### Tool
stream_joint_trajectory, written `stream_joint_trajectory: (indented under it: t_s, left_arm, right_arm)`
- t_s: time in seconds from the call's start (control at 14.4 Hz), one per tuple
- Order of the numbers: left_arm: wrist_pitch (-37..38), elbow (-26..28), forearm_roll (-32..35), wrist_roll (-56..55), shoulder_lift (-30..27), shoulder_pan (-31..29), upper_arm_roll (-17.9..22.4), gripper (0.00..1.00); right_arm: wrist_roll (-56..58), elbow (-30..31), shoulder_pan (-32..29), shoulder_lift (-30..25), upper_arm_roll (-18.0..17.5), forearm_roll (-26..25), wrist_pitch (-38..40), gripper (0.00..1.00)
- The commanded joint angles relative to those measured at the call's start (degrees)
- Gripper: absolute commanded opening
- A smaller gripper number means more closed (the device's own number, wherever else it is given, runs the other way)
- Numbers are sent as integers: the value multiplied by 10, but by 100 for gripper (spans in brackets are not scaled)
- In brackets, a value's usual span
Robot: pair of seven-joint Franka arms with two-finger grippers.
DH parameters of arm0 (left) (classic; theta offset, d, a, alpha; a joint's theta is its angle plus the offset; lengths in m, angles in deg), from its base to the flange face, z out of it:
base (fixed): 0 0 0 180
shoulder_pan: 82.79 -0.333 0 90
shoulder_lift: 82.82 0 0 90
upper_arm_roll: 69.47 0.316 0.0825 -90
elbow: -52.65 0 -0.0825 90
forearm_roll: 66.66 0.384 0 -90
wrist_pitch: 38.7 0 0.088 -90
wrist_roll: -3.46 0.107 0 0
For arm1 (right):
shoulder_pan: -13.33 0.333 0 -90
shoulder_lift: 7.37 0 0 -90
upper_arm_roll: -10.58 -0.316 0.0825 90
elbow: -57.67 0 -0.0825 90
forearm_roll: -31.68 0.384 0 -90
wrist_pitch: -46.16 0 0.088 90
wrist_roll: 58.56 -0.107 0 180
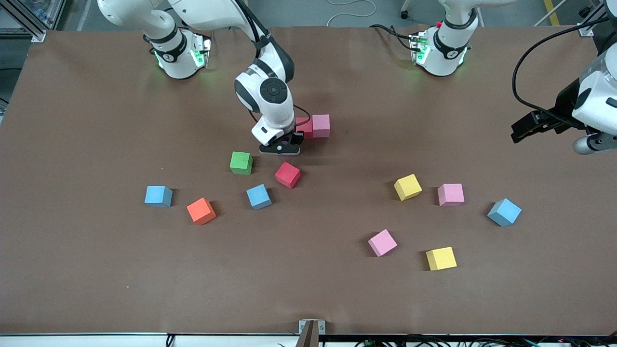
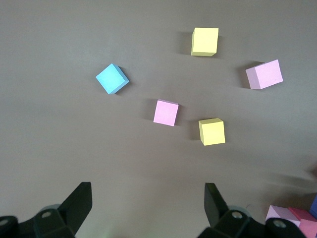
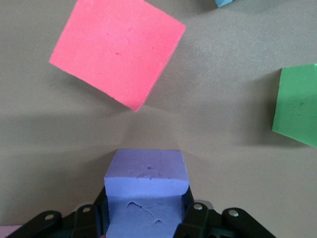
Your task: Arrange 11 blocks into digit 3
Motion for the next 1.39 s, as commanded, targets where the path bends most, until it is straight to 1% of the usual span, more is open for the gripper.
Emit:
stream_joint_trajectory:
  t_s: [0.0,0.49,0.97,1.32]
  left_arm:
    - [2,-12,3,-7,4,0,-2,100]
    - [-1,-13,4,-8,11,2,-2,100]
    - [1,-23,3,-9,1,-2,-3,100]
    - [3,-32,5,-9,1,-6,0,100]
  right_arm:
    - [-6,-11,7,21,-3,-2,8,1]
    - [-5,-11,10,21,-3,-2,8,1]
    - [-5,-11,12,21,-3,-3,7,1]
    - [-5,-11,12,21,-3,-5,7,4]
